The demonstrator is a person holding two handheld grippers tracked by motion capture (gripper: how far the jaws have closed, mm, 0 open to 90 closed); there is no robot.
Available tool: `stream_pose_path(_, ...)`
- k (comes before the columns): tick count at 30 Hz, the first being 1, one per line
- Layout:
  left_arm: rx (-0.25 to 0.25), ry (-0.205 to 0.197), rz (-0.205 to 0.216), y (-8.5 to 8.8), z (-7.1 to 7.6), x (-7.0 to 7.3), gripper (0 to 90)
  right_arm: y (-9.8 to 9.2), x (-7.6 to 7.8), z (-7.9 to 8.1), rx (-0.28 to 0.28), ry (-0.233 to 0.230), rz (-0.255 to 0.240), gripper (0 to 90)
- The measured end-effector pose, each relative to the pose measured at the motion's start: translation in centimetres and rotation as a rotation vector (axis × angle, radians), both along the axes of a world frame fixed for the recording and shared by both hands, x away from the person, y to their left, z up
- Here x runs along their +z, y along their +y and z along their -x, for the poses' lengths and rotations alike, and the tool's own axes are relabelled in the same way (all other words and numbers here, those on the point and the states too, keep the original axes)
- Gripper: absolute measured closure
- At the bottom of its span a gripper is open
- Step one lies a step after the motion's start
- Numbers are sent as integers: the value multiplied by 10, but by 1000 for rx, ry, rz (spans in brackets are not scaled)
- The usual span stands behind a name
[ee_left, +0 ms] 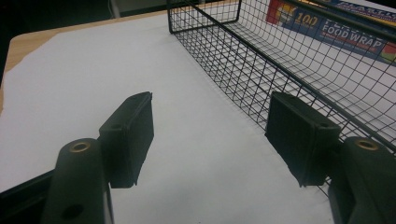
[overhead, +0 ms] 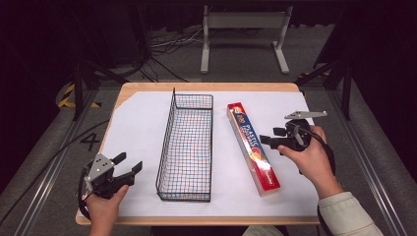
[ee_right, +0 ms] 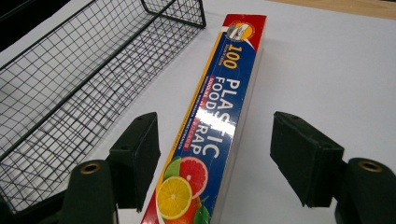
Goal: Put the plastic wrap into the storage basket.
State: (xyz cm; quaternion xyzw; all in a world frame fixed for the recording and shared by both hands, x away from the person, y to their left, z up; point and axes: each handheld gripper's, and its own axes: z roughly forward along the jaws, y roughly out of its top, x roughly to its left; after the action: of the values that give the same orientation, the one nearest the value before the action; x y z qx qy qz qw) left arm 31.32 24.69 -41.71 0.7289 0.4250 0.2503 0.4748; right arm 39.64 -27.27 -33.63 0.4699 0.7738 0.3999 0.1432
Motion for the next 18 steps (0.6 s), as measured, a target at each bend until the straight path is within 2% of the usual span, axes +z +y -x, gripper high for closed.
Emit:
stream_pose_path(3, 1, -2, 1, 0, 0, 0, 327, 6, 2, -6, -21, 24, -4, 335)
stream_pose_path(11, 3, -1, 1, 1, -1, 0, 327, 20, 4, -20, -24, 36, 38, 314)
stream_pose_path(18, 4, -3, -1, 1, -2, 0, 326, 37, -1, -33, -46, 83, 73, 285)
